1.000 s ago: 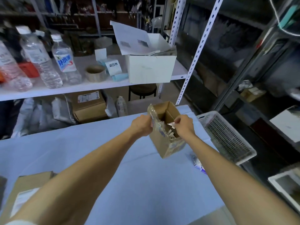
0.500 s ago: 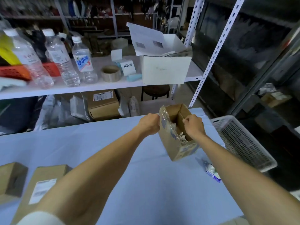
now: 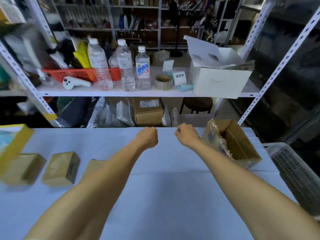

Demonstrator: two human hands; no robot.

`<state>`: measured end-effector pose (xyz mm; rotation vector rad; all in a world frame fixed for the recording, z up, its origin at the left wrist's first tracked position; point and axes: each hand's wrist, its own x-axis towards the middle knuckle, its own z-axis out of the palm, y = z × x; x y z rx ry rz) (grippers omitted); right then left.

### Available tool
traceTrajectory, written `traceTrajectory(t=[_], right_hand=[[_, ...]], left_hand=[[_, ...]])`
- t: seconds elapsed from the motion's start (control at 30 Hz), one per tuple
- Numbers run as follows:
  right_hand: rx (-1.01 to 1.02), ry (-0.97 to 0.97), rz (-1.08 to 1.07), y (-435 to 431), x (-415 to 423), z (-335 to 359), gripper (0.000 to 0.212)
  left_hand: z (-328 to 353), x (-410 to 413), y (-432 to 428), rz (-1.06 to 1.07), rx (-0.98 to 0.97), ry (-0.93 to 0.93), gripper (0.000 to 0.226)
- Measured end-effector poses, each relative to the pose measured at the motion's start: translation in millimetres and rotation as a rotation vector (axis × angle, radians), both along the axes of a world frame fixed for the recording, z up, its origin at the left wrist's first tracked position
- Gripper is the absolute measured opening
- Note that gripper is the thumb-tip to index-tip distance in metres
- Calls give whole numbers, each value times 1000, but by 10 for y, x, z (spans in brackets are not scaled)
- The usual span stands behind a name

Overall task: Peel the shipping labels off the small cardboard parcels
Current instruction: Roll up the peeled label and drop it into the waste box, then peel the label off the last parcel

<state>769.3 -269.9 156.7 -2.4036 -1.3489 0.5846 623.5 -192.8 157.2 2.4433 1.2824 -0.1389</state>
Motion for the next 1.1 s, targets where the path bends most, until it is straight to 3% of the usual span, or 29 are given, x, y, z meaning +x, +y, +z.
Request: traceTrajectory(t=[0.13,0.33,0.47,0.6,0.7,0.87,0.9,1.03,1.1], right_hand=[[-24,14,44,263,-610,-28,30],[-106,15,107,521,-1561,-81,23],[-154,-3,165,630,-2071,-44,22],[-182,-34,207,692,-2250,-22,24],[-206,-62,231,674,-2255,-72,10],[-275,-37,250,593,-2391,-234,17],[-275,-16,254,586,-2433,-296,11],[-306,74,219,477,-2641,-595,4],[-317,168,155,414,-2725,-787,25]], left_hand=[[-53,-648,269,26,13,1,22],[-172,-1636,680,27,-19,-44,28],[-310,-2126,802,137,-112,-41,24],[-447,-2274,722,167,-196,-80,23],[-526,-2322,674,210,-199,-117,22],[-686,-2536,501,259,-233,-37,23],[-726,-2586,498,284,-235,-36,24],[-939,-2731,432,405,-289,-66,53],[-1100,-2811,359,467,-342,-54,77]])
